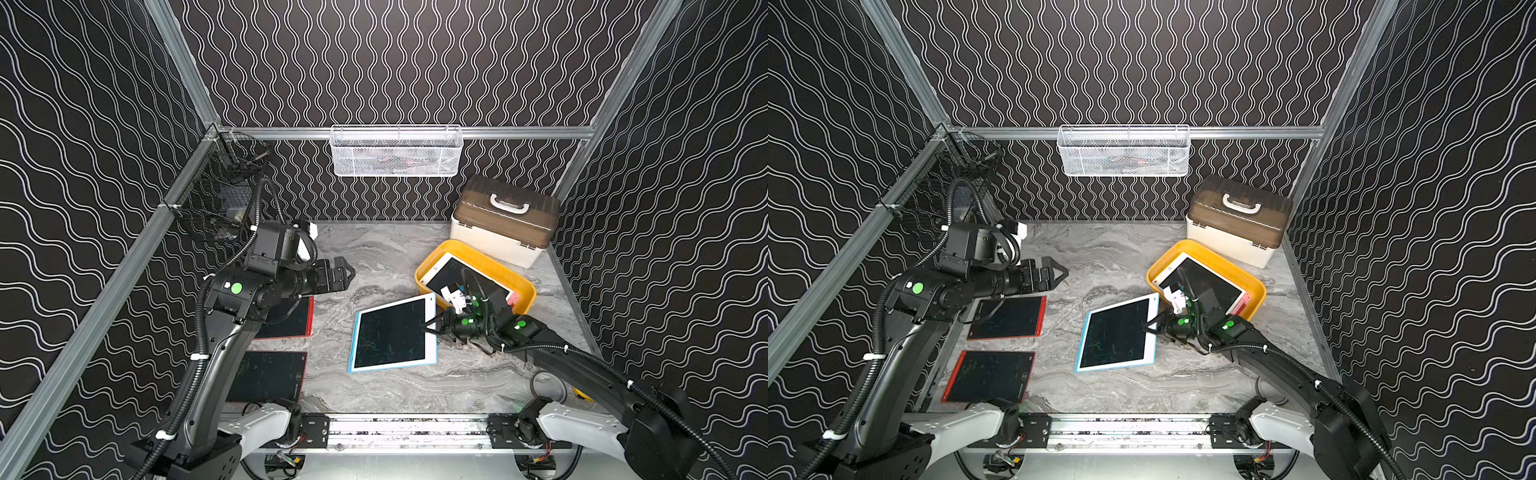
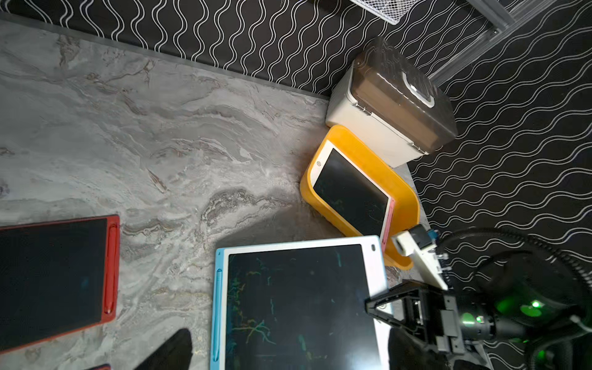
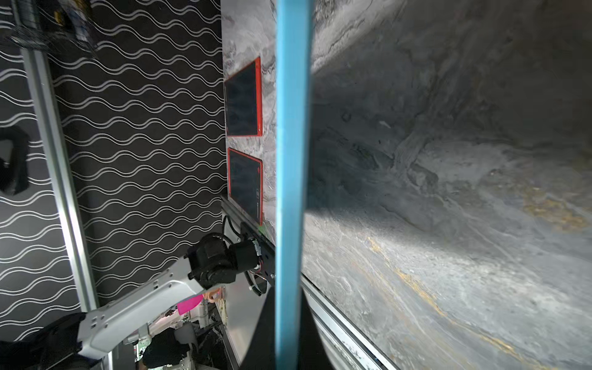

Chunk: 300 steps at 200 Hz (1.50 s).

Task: Take out the writing tablet from the storage box
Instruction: Place the writing tablet at the center of the board.

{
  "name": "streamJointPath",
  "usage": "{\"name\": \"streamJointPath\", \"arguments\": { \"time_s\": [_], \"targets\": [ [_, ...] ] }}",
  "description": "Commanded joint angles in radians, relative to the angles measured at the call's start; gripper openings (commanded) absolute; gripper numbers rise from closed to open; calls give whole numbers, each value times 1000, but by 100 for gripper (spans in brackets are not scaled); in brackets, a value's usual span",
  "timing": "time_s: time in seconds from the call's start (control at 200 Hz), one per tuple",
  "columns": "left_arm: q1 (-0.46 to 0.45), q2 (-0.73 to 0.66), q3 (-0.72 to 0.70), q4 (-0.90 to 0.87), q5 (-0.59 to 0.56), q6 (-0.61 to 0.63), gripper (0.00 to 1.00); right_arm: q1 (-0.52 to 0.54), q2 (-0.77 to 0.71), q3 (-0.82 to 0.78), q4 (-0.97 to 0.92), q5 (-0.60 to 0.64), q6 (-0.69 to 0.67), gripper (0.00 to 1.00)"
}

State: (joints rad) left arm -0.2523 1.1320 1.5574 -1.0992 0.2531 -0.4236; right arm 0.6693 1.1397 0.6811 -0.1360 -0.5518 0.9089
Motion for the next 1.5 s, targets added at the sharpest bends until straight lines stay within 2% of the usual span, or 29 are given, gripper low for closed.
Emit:
{"name": "streamJointPath", "arguments": {
  "time_s": [0.0,0.195,0.395,0.575,0.836,1.261,1.496],
  "targets": [
    [-35,-18,-6,-10,-29,-22,99,84,7,-55,141,115,102,1],
    [-64,-67,-53,-11,-26,-30,99,204,53,-165,284,223,182,3],
    [-81,-113,-70,-58,-57,-24,99,259,189,-244,523,241,269,5],
    [-89,-118,-61,-90,-62,-19,99,280,264,-181,456,241,234,6],
    [-91,-142,-84,-110,-54,-23,99,307,334,-219,529,236,285,7],
    [-90,-141,-79,-110,-46,-24,99,319,310,-285,491,235,301,8],
    [-91,-137,-80,-108,-43,-32,99,319,387,-285,509,183,292,11]
  ]
}}
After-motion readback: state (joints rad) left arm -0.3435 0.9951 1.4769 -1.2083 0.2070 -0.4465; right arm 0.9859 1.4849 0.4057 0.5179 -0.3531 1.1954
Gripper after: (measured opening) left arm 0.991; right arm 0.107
